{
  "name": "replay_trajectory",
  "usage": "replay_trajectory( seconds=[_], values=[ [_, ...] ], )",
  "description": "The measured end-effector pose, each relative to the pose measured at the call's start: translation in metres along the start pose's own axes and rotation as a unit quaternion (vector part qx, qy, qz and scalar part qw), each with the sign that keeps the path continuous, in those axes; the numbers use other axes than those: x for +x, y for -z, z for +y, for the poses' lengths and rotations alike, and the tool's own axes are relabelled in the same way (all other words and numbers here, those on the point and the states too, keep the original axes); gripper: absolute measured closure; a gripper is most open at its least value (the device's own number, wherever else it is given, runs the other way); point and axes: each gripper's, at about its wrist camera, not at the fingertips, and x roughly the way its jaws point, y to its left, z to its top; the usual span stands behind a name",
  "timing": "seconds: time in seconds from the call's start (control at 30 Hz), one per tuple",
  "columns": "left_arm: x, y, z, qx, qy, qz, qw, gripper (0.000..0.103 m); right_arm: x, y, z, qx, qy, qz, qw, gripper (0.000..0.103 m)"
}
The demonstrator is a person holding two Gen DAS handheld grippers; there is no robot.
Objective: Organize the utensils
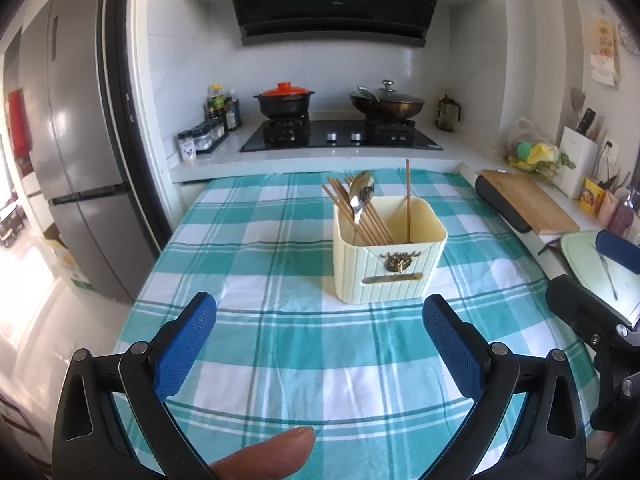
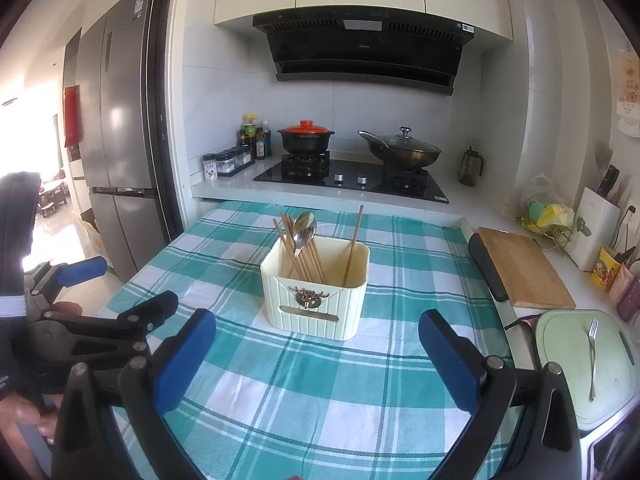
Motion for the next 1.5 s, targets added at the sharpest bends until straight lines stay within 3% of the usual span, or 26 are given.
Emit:
replay_trajectory(
  seconds=[1.5],
  values=[
    [0.0009, -0.0012, -0.0022, 0.003, 0.000, 0.000, 1.0000, 0.000, -0.0014, -0.0036, -0.0002, 0.000, 0.001, 0.000, 1.000, 0.000]
  ],
)
